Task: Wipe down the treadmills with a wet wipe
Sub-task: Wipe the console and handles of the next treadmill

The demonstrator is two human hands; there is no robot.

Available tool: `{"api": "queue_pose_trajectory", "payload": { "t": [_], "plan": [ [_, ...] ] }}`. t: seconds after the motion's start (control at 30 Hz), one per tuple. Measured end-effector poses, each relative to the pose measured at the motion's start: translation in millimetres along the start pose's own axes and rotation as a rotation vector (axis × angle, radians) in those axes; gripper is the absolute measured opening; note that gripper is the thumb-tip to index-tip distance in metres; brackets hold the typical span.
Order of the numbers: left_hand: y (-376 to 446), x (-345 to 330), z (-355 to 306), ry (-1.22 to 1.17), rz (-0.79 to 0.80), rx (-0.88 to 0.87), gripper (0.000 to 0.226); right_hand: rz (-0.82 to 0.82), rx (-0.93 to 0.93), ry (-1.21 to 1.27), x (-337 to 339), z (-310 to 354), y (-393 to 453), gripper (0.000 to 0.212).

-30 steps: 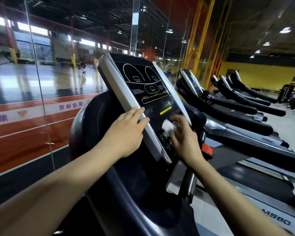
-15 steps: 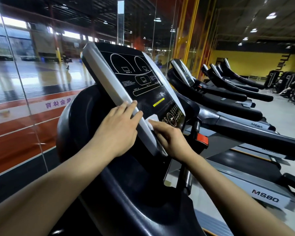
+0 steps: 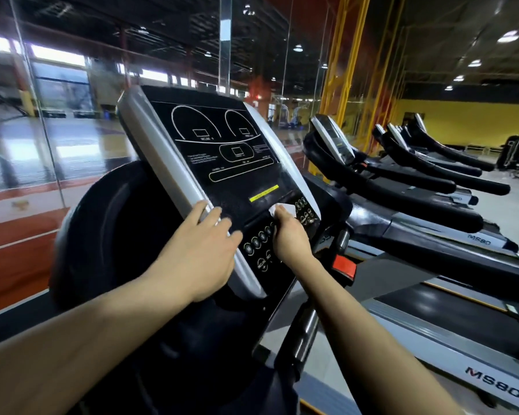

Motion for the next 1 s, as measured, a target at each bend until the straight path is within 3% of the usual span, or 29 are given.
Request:
{"api": "queue_pose_trajectory", "payload": {
  "t": [0.1, 0.23, 0.4, 0.53, 0.7, 0.9, 1.0],
  "plan": [
    [-2, -11, -7, 0.044, 0.021, 0.026, 0.037, 0.012, -0.047, -0.007, 1, -25, 34, 0.036],
    [0, -19, -8, 0.032, 0.062, 0.042, 0.055, 0.027, -0.135, 0.108, -1, -61, 77, 0.037],
    [0, -23, -13, 0.048, 0.007, 0.064, 0.046, 0.021, -0.198, 0.134, -4, -95, 114, 0.034],
    [-3, -23, -11, 0.022, -0.025, 0.063, 0.047, -0.047, -0.198, 0.159, -2, -80, 97, 0.029],
    [-3, -21, -9, 0.021, 0.019, 0.064, 0.051, -0.113, 0.045, 0.223, 1, -34, 16, 0.029],
    [-2, -17, -9, 0.015, 0.036, 0.069, 0.055, 0.002, 0.469, 0.320, 15, 2, -50, 0.060],
    [-3, -16, -8, 0.004, 0.050, 0.070, 0.054, -0.185, 0.504, 0.326, 39, 10, -28, 0.060]
  ]
}}
Point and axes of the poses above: each hand's wrist, its own y-axis towards the middle knuckle, its own x-axis out of the back of the hand, z = x × y, the point moved 2 cm from there along y, towards the middle knuckle, and after that the axes turned 5 degrees about x, right-handed, at the moved point
